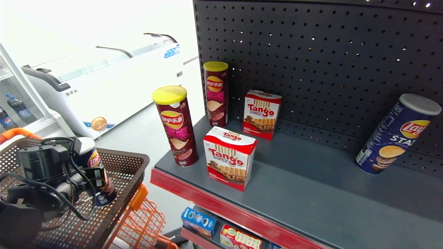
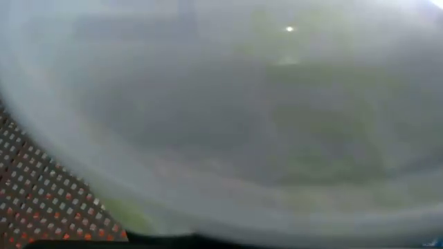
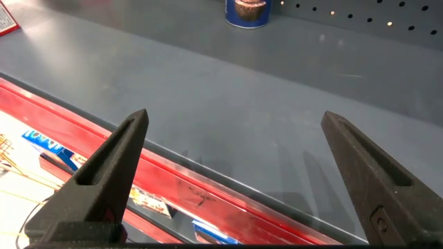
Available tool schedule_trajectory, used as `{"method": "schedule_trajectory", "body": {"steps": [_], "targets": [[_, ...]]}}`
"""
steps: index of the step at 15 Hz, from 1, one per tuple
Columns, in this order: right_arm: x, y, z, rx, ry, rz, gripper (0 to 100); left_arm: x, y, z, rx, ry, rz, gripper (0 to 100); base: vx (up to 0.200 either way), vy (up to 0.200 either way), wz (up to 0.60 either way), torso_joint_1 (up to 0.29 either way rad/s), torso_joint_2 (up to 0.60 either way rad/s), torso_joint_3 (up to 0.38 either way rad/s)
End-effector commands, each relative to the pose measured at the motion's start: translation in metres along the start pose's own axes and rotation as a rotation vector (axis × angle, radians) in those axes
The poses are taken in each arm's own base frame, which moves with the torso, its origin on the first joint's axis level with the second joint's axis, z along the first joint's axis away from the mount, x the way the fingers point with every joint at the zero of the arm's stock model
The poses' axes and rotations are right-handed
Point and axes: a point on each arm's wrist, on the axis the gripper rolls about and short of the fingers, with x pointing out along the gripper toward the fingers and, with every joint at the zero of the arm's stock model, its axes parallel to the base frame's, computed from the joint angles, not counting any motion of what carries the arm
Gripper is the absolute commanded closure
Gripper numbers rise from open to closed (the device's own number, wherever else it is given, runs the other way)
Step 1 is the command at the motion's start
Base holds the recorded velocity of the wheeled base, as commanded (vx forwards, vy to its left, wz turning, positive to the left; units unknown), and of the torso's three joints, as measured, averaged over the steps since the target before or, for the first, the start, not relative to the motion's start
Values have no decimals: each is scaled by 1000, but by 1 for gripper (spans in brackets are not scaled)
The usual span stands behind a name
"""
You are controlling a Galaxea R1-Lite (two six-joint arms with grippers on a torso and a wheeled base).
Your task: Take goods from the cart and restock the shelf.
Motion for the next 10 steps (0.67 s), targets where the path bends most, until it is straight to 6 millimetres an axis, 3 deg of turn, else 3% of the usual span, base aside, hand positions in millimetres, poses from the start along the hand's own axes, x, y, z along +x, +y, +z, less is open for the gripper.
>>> {"method": "schedule_trajectory", "body": {"steps": [1,4,5,8,9,10], "targets": [[0,0,0,0,1,0,0,-12,-3,11,-6,-52,-28,100,0,0,0,0,0,0],[0,0,0,0,1,0,0,-36,-7,28,-8,-137,-166,100,0,0,0,0,0,0],[0,0,0,0,1,0,0,-57,-8,42,-10,-222,-268,100,0,0,0,0,0,0],[0,0,0,0,1,0,0,-75,-6,58,32,-322,-285,100,0,0,0,0,0,0],[0,0,0,0,1,0,0,-102,-9,67,41,-392,-331,100,0,0,0,0,0,0],[0,0,0,0,1,0,0,-114,-12,67,48,-383,-360,100,0,0,0,0,0,0]]}}
